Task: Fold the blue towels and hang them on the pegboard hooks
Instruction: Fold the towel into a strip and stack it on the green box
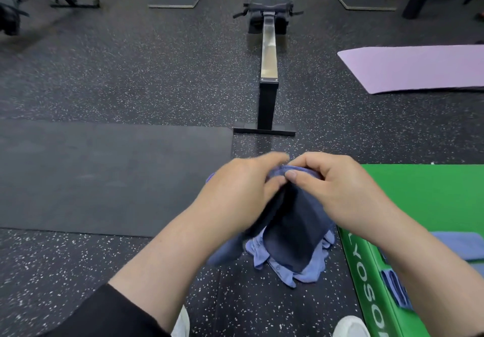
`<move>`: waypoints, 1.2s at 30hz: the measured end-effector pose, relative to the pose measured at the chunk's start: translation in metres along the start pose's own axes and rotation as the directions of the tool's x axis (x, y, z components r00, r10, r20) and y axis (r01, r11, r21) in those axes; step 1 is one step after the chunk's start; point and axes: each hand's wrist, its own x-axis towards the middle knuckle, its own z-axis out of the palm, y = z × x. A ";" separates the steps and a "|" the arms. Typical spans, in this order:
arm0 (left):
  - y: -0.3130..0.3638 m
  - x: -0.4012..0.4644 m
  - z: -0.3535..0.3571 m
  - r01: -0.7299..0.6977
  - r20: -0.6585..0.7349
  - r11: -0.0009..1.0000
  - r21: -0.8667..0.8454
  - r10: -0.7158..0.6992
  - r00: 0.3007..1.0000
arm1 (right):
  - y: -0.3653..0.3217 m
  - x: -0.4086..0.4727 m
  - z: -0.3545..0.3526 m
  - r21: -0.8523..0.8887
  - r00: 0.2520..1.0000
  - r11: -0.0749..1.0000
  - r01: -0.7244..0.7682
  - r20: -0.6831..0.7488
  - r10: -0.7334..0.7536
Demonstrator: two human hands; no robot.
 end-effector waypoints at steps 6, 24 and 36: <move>-0.013 0.008 -0.006 0.140 -0.199 0.989 -0.054 -0.148 0.969 | 0.002 -0.003 -0.007 0.011 0.994 0.994 -0.108 0.003 0.108; -0.014 0.005 0.005 0.245 -0.087 0.512 -0.823 -0.540 0.837 | 0.003 -0.003 0.003 0.364 0.946 0.874 -0.322 0.091 0.311; -0.014 0.005 -0.001 0.205 -0.283 0.915 -0.347 -0.311 0.907 | 0.006 -0.003 0.002 0.356 0.952 0.884 -0.304 0.080 0.296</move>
